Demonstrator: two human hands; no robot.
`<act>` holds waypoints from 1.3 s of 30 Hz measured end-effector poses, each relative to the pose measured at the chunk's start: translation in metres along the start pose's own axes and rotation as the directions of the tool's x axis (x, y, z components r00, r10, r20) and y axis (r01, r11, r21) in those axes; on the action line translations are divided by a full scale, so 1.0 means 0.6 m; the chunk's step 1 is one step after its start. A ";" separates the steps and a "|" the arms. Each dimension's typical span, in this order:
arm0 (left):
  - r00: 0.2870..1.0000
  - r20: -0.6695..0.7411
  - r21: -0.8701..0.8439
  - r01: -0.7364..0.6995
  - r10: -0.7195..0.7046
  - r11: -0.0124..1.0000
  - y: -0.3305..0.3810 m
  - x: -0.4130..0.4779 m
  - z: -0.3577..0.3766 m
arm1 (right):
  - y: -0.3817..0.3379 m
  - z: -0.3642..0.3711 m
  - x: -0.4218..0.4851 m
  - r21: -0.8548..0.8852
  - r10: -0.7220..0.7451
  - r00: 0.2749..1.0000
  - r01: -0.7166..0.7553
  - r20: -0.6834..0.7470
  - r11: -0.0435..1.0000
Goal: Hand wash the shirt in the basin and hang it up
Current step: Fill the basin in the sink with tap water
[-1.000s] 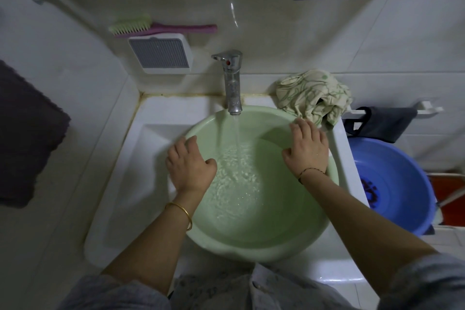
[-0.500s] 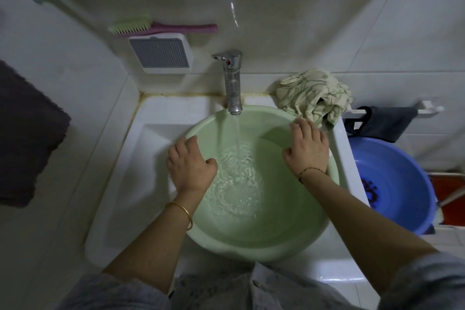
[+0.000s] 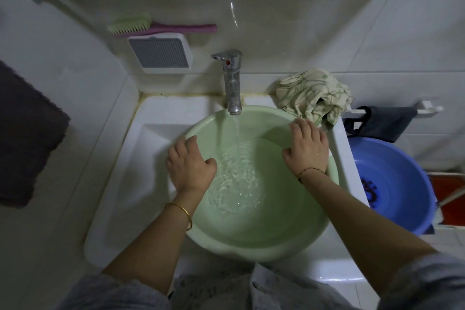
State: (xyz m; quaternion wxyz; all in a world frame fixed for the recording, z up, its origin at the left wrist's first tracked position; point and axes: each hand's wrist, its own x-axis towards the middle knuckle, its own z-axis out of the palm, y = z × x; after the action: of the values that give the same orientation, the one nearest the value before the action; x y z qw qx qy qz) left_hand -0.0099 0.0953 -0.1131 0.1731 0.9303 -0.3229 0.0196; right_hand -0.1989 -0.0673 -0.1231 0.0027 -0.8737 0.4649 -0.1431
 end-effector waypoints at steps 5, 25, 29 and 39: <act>1.000 -0.002 -0.001 -0.003 0.003 1.000 0.001 0.000 -0.002 | -0.001 -0.001 0.000 -0.002 0.000 1.000 0.000 -0.002 1.000; 1.000 0.001 -0.002 0.001 -0.001 1.000 0.002 0.000 -0.002 | -0.001 -0.004 -0.001 -0.004 0.003 1.000 -0.003 0.014 1.000; 0.999 -0.048 0.013 -0.024 0.024 1.000 -0.001 0.000 0.003 | -0.003 -0.005 0.000 0.004 0.006 1.000 -0.006 0.000 1.000; 1.000 -0.007 0.020 -0.009 0.009 1.000 0.000 0.000 0.001 | -0.002 -0.003 -0.001 0.005 -0.002 1.000 0.002 -0.022 1.000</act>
State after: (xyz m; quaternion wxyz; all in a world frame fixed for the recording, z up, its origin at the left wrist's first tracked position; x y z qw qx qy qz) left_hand -0.0099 0.0951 -0.1135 0.1647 0.9304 -0.3262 0.0271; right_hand -0.1983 -0.0661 -0.1215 -0.0002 -0.8726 0.4636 -0.1538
